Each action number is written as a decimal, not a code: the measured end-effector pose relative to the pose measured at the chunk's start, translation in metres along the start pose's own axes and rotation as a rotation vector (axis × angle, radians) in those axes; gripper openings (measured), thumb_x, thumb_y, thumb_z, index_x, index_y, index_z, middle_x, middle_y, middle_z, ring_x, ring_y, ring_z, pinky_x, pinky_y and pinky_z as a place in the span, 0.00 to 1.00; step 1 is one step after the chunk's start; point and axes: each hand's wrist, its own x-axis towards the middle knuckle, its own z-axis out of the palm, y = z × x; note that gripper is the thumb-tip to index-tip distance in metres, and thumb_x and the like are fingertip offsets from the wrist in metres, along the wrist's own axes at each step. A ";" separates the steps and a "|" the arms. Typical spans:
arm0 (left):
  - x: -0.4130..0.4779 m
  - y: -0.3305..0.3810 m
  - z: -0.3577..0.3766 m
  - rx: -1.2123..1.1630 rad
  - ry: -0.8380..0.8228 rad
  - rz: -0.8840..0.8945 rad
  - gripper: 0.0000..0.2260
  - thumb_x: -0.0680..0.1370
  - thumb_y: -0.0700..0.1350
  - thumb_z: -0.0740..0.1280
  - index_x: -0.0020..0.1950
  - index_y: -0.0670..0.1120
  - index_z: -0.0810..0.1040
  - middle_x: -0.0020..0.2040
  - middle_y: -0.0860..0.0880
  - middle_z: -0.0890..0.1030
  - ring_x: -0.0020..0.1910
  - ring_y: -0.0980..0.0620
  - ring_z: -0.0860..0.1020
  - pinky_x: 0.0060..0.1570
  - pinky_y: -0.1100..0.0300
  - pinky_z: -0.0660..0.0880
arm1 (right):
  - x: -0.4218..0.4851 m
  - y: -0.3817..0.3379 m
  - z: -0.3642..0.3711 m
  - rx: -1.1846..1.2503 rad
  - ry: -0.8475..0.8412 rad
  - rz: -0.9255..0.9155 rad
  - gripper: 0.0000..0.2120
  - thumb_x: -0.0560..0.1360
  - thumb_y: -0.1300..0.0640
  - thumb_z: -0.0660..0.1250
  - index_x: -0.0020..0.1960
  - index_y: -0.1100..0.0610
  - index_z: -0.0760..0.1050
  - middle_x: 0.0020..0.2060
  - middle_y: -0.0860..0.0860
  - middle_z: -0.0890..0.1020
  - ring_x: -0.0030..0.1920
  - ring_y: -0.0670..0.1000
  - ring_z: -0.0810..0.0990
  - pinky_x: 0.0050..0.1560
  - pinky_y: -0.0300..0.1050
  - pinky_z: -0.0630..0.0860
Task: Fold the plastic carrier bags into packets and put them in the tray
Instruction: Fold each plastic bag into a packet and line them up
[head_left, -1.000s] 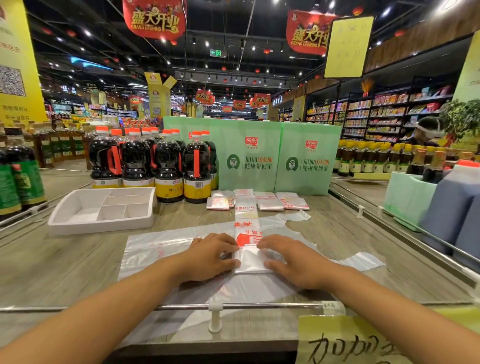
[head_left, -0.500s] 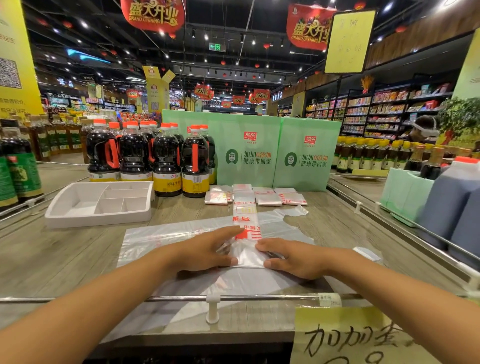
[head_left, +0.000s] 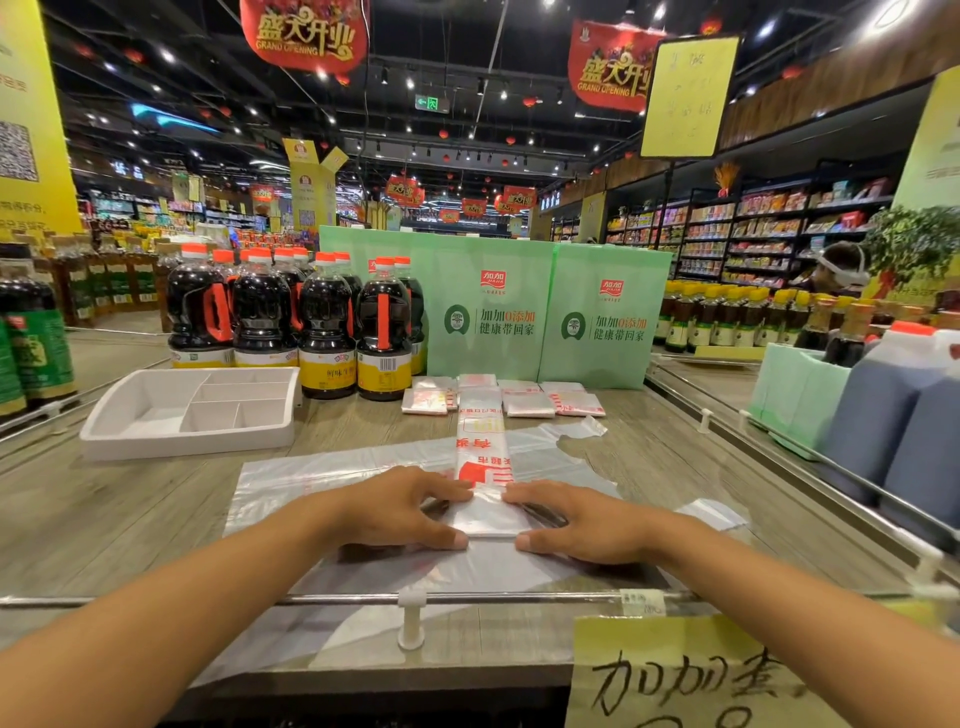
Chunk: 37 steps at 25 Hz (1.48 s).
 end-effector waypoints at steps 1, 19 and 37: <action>0.000 0.000 0.000 -0.010 0.012 -0.003 0.33 0.73 0.64 0.73 0.76 0.59 0.70 0.78 0.61 0.66 0.76 0.58 0.64 0.75 0.57 0.57 | 0.000 -0.001 0.001 0.026 0.033 -0.003 0.33 0.78 0.35 0.65 0.80 0.40 0.60 0.79 0.41 0.62 0.78 0.45 0.59 0.79 0.48 0.55; -0.007 0.019 -0.001 -0.475 0.270 0.003 0.15 0.83 0.56 0.63 0.66 0.52 0.79 0.53 0.54 0.84 0.46 0.59 0.84 0.44 0.67 0.77 | 0.009 -0.010 0.002 0.398 0.401 0.045 0.24 0.81 0.56 0.69 0.74 0.46 0.69 0.29 0.47 0.82 0.31 0.42 0.78 0.38 0.37 0.73; 0.012 0.015 0.015 0.083 0.273 -0.074 0.20 0.83 0.51 0.65 0.75 0.54 0.73 0.47 0.53 0.81 0.50 0.54 0.76 0.57 0.56 0.73 | 0.016 -0.011 0.006 0.171 0.225 0.102 0.23 0.82 0.54 0.64 0.77 0.48 0.68 0.37 0.46 0.79 0.37 0.42 0.76 0.43 0.37 0.74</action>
